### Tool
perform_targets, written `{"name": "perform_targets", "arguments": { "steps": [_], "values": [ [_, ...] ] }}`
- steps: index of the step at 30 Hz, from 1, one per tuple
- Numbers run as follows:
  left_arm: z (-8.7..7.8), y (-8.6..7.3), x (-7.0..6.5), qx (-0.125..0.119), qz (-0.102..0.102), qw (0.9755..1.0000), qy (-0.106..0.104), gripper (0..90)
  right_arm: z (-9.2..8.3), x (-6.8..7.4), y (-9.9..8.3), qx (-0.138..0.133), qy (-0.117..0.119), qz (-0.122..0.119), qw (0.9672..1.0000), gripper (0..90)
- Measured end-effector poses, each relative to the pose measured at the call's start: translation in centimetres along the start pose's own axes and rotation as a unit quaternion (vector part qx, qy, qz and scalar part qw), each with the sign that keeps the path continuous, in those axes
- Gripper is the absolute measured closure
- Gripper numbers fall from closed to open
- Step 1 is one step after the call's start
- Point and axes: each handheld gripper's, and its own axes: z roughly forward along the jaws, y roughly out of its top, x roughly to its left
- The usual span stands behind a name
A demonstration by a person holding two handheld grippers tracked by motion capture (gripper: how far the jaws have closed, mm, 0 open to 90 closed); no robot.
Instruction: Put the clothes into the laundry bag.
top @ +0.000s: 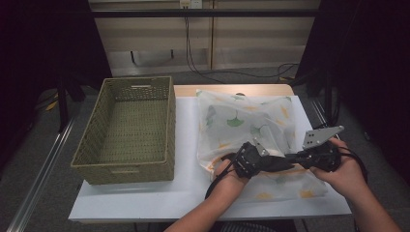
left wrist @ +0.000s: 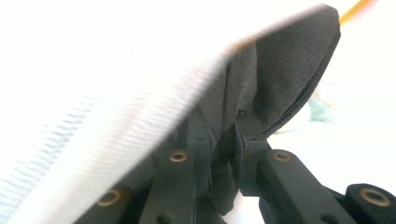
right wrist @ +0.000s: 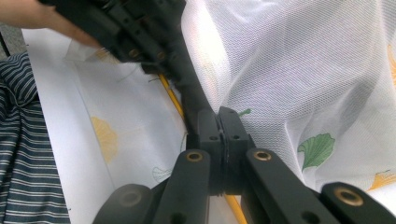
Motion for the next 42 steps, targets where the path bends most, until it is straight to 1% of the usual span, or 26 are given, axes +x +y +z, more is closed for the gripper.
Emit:
{"name": "perform_targets", "arguments": {
  "steps": [2,5,7,8,10,12,16,17,18,19,22,23,25,26,27,29,30,31,33,34,35,38,39,40,41,42],
  "values": [
    [0.0,0.2,0.5,-0.006,0.002,1.0,0.007,79.8,0.0,0.0,0.0,0.0,0.001,0.001,1.0,90.0],
    [0.2,0.5,1.3,-0.014,-0.008,0.9997,0.017,79.8,0.0,0.0,0.0,-0.003,0.006,-0.003,1.0,90.0],
    [0.5,0.5,1.7,-0.012,-0.013,0.9997,0.017,79.7,0.0,0.0,0.1,-0.004,0.009,-0.003,0.9999,90.0],
    [0.6,0.4,1.8,-0.013,-0.017,0.9997,0.014,79.5,0.0,0.1,0.1,0.0,0.0,-0.003,1.0,90.0],
    [0.7,0.3,1.7,-0.014,-0.02,0.9997,0.0,77.9,0.1,0.1,0.1,0.001,0.001,-0.003,1.0,90.0],
    [0.5,0.1,1.6,-0.014,-0.02,0.9996,-0.016,71.0,0.1,0.0,0.1,0.001,0.001,-0.002,1.0,90.0],
    [-0.1,-0.1,1.1,-0.018,-0.02,0.9991,-0.032,58.0,0.1,-0.1,0.0,-0.002,0.007,-0.002,1.0,90.0],
    [-0.5,-0.1,1.1,-0.011,-0.016,0.9993,-0.032,57.2,0.1,-0.1,0.0,-0.002,0.007,-0.002,1.0,90.0],
    [-0.7,-0.2,1.0,-0.02,-0.015,0.999,-0.037,55.6,0.1,-0.1,-0.1,-0.001,0.008,-0.002,1.0,90.0],
    [-1.1,-0.2,1.0,-0.013,-0.014,0.999,-0.04,54.9,0.1,-0.1,-0.1,0.0,0.008,-0.002,1.0,90.0],
    [-2.1,-0.6,0.9,-0.017,-0.005,0.9984,-0.053,51.9,0.0,0.0,0.0,0.001,0.005,0.0,1.0,90.0],
    [-2.5,-0.7,0.8,-0.012,-0.003,0.9982,-0.059,51.8,-0.1,0.0,0.0,0.003,0.002,0.001,1.0,90.0],
    [-3.2,-1.0,0.8,-0.01,0.002,0.9981,-0.06,51.4,0.0,-0.1,0.0,-0.001,0.009,0.001,1.0,90.0],
    [-3.4,-1.2,0.8,-0.013,0.005,0.9978,-0.065,50.7,-0.1,0.0,0.1,0.002,0.003,0.0,1.0,90.0],
    [-3.7,-1.4,0.8,-0.01,0.009,0.998,-0.061,49.8,0.0,0.0,0.1,0.003,0.0,-0.002,1.0,90.0],
    [-4.3,-1.8,0.9,-0.012,0.01,0.9982,-0.058,49.4,0.1,0.0,0.1,0.002,0.009,-0.003,0.9999,90.0],
    [-4.8,-2.0,0.9,-0.009,0.013,0.9985,-0.053,49.4,0.1,0.1,0.2,0.008,0.0,-0.003,1.0,90.0],
    [-5.1,-2.2,1.0,-0.013,0.014,0.9985,-0.051,49.1,0.2,0.1,0.1,0.009,0.003,-0.001,1.0,90.0],
    [-6.0,-2.6,1.2,-0.005,0.019,0.999,-0.04,49.2,0.3,0.0,0.1,0.005,0.012,-0.001,0.9999,90.0],
    [-6.2,-2.9,1.3,-0.012,0.013,0.9991,-0.04,48.9,0.4,0.0,0.1,0.005,0.011,-0.001,0.9999,90.0],
    [-6.6,-3.0,1.6,-0.001,0.018,0.9993,-0.033,48.6,0.4,0.0,0.2,0.005,0.012,-0.002,0.9999,90.0],
    [-7.4,-3.8,2.2,-0.004,0.012,0.9996,-0.026,48.0,0.6,-0.1,0.3,0.004,0.014,-0.005,0.9999,90.0],
    [-7.5,-4.0,2.3,-0.01,0.006,0.9996,-0.027,47.8,0.5,0.0,0.4,0.006,0.008,-0.004,0.9999,90.0],
    [-7.7,-4.2,2.5,-0.007,0.005,0.9996,-0.026,47.0,0.5,0.0,0.4,0.005,0.005,0.0,1.0,90.0],
    [-7.8,-4.3,2.7,-0.004,0.005,0.9996,-0.026,46.9,0.5,-0.1,0.4,-0.001,0.014,-0.001,0.9999,89.4],
    [-7.8,-4.5,2.7,0.0,0.002,0.9997,-0.023,46.9,0.4,0.0,0.5,-0.001,0.006,0.0,1.0,87.5]
  ]
}}
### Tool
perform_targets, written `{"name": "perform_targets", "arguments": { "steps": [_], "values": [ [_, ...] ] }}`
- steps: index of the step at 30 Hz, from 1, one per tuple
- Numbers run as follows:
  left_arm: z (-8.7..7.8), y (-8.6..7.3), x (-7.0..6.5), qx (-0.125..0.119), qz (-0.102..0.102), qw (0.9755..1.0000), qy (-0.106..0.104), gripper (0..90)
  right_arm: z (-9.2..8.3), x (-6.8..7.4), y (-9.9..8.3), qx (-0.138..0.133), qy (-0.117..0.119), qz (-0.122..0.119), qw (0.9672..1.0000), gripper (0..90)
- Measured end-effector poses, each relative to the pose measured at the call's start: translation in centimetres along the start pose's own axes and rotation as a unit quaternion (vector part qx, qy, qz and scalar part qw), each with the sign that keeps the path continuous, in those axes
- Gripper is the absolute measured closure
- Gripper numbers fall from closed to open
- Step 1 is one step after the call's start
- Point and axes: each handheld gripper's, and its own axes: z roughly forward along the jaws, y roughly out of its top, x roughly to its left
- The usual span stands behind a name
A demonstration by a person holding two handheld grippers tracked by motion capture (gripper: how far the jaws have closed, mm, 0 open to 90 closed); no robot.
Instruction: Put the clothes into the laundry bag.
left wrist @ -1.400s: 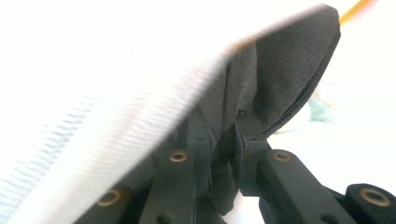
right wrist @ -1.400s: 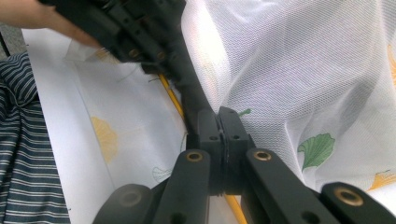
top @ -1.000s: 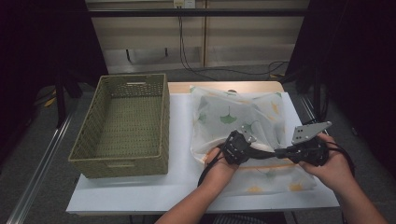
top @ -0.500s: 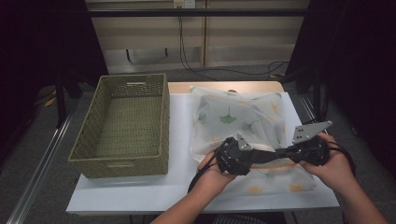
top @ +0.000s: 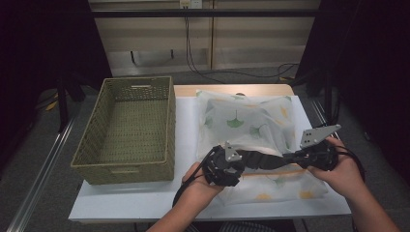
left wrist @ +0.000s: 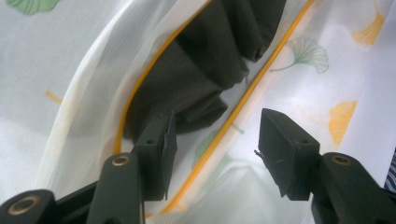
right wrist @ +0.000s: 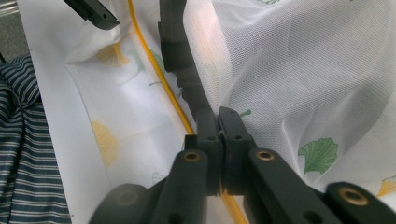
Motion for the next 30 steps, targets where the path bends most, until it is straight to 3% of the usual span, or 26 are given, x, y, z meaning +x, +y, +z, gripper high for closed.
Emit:
{"name": "perform_targets", "arguments": {
  "steps": [3,6,7,11,14,15,16,20,21,23,24,26,27,30],
  "values": [
    [0.2,-0.5,0.3,0.01,0.002,0.9999,-0.01,46.4,-0.2,0.1,0.2,-0.013,0.003,0.004,0.9999,78.8],
    [0.1,-1.1,0.6,0.006,-0.006,0.9999,-0.012,46.0,-0.5,0.4,0.4,-0.023,-0.009,0.0,0.9997,73.8],
    [0.0,-1.2,0.7,0.01,-0.005,0.9998,-0.019,45.9,-0.7,0.5,0.5,-0.026,-0.014,0.0,0.9996,73.6],
    [-0.6,-1.9,1.1,0.015,-0.009,0.9998,-0.009,45.6,-0.7,0.5,0.7,-0.033,-0.009,-0.006,0.9994,73.4],
    [-1.1,-2.3,1.2,0.011,-0.022,0.9997,-0.001,45.3,-0.5,0.6,0.8,-0.034,-0.001,-0.008,0.9994,73.4],
    [-1.0,-2.5,1.2,-0.002,-0.031,0.9995,-0.003,45.1,-0.4,0.6,0.9,-0.031,0.0,-0.009,0.9995,73.6],
    [-1.3,-2.6,1.3,0.011,-0.017,0.9998,-0.003,44.9,-0.2,0.6,0.9,-0.03,0.006,-0.01,0.9995,73.6],
    [-1.6,-2.7,1.2,0.008,-0.025,0.9997,-0.005,44.3,0.2,0.7,1.1,-0.024,0.007,-0.013,0.9996,73.6],
    [-1.7,-2.6,1.4,0.015,-0.01,0.9998,-0.013,44.1,0.3,0.7,1.1,-0.025,0.007,-0.014,0.9996,73.6],
    [-1.5,-2.5,1.3,0.012,-0.008,0.9997,-0.022,43.3,0.3,0.6,1.2,-0.025,0.008,-0.013,0.9996,73.6],
    [-1.4,-2.3,1.2,0.008,-0.015,0.9994,-0.031,41.9,0.3,0.6,1.2,-0.025,0.009,-0.012,0.9996,73.5],
    [-1.1,-1.7,1.1,0.013,-0.01,0.9985,-0.052,41.1,0.2,0.5,1.3,-0.025,0.008,-0.009,0.9996,73.4],
    [-0.9,-1.5,0.8,0.0,-0.014,0.9983,-0.056,40.6,0.1,0.5,1.3,-0.025,0.008,-0.01,0.9996,73.4],
    [-0.5,-0.7,0.6,0.005,0.0,0.9982,-0.059,39.9,0.1,0.5,1.5,-0.028,0.015,-0.012,0.9994,73.4]
  ]
}}
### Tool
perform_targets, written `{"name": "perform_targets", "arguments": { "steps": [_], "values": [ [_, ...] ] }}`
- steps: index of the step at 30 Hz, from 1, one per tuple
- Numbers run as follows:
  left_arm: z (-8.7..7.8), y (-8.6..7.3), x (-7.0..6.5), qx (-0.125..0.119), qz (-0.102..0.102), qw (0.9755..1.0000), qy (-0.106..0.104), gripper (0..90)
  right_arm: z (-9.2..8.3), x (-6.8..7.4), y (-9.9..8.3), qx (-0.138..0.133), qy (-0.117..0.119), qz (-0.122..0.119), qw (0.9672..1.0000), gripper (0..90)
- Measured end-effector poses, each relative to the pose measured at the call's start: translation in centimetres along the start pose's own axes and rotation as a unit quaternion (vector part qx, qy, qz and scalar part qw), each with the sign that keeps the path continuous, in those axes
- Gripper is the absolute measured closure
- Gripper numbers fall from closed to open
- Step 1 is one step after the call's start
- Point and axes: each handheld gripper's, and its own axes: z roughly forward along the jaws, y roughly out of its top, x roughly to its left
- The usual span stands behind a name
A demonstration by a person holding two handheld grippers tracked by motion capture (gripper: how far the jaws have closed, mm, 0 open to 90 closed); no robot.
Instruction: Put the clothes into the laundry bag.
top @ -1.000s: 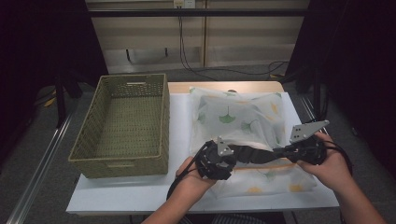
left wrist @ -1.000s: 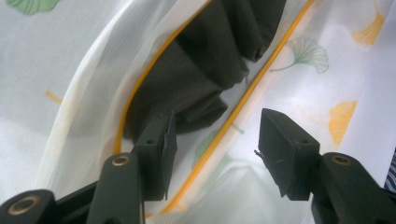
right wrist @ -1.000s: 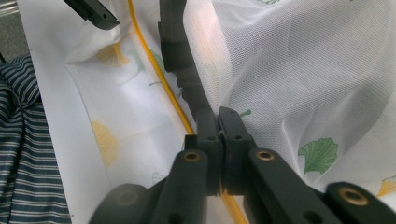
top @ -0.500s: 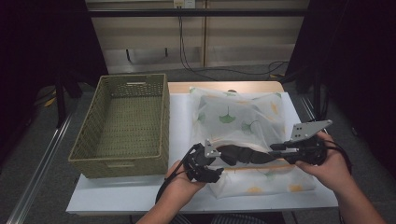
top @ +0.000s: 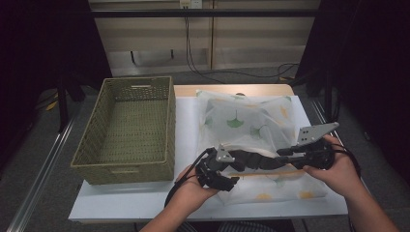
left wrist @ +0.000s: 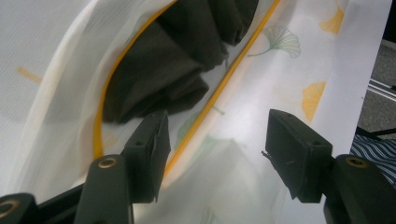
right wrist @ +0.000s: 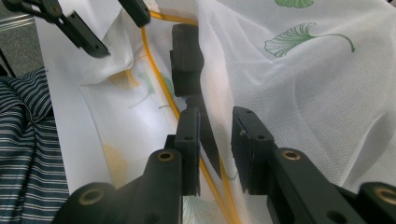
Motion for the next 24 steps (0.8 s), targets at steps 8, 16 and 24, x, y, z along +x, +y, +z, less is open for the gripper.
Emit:
{"name": "perform_targets", "arguments": {
  "steps": [8,16,24],
  "values": [
    [2.0,-0.3,0.0,0.028,0.015,0.9994,-0.014,38.6,-0.1,-0.1,0.2,-0.001,0.001,-0.002,1.0,73.6],
    [2.2,-1.3,1.1,0.045,0.001,0.9984,-0.033,60.3,0.3,0.1,0.2,0.003,0.01,-0.003,0.9999,73.9],
    [-0.4,-2.5,0.9,0.039,0.003,0.9989,-0.025,83.2,0.7,0.2,0.5,0.004,0.014,-0.007,0.9999,74.4]
  ]
}}
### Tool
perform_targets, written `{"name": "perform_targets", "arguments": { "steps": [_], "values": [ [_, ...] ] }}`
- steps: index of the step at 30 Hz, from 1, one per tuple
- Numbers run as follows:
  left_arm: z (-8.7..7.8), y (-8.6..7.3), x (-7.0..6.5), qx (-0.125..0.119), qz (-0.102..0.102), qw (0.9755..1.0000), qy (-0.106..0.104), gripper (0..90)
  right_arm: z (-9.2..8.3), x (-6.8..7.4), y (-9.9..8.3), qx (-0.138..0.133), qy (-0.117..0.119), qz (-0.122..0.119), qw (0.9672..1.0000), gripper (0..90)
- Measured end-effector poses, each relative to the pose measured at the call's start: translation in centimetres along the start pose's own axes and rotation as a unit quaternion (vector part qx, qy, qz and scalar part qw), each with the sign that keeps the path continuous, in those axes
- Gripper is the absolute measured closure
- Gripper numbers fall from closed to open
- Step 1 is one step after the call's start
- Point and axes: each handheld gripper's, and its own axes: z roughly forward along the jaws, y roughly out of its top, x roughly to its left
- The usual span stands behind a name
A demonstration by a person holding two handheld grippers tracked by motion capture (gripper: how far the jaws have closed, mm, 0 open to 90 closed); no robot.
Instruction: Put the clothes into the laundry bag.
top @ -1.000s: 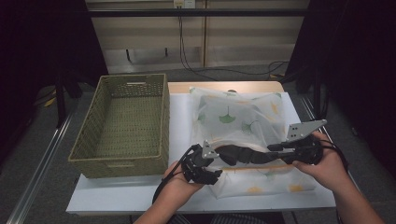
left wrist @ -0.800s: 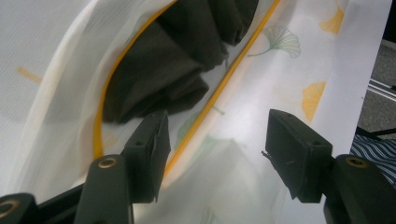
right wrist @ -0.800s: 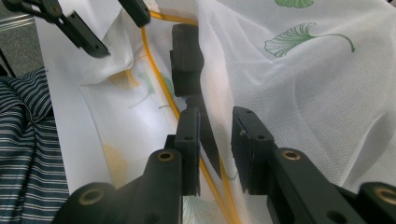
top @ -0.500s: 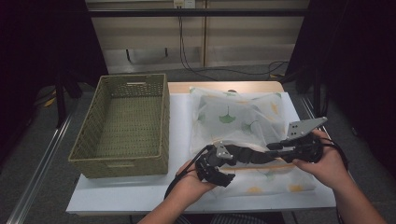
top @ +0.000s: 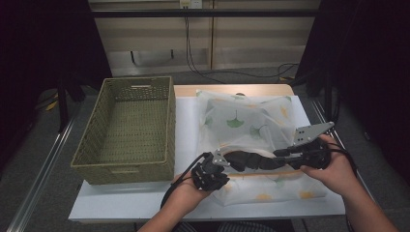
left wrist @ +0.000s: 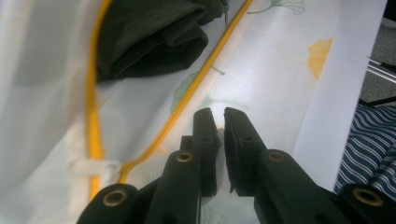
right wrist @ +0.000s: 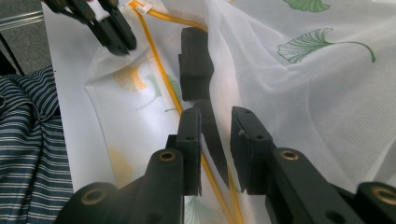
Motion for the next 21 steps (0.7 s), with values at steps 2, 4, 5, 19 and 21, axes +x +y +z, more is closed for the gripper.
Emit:
{"name": "perform_targets", "arguments": {
  "steps": [2,4,5,19,21],
  "values": [
    [-0.8,-0.5,0.0,0.001,-0.003,1.0,0.005,82.8,0.2,0.0,0.2,-0.001,0.0,-0.002,1.0,74.4],
    [-1.5,-1.2,-0.1,0.001,-0.007,0.9999,0.011,82.7,0.4,0.0,0.3,-0.001,0.005,-0.005,1.0,74.4],
    [-1.8,-1.5,-0.1,0.003,-0.006,0.9999,0.012,82.7,0.5,0.1,0.4,0.001,0.005,-0.002,1.0,74.4],
    [-3.7,-5.1,0.4,0.028,-0.048,0.9982,0.024,83.7,1.6,0.3,1.5,0.0,0.018,-0.016,0.9997,74.3],
    [-4.0,-5.3,0.6,0.037,-0.039,0.9982,0.025,84.9,1.6,0.3,1.5,0.0,0.018,-0.016,0.9997,74.2]
  ]
}}
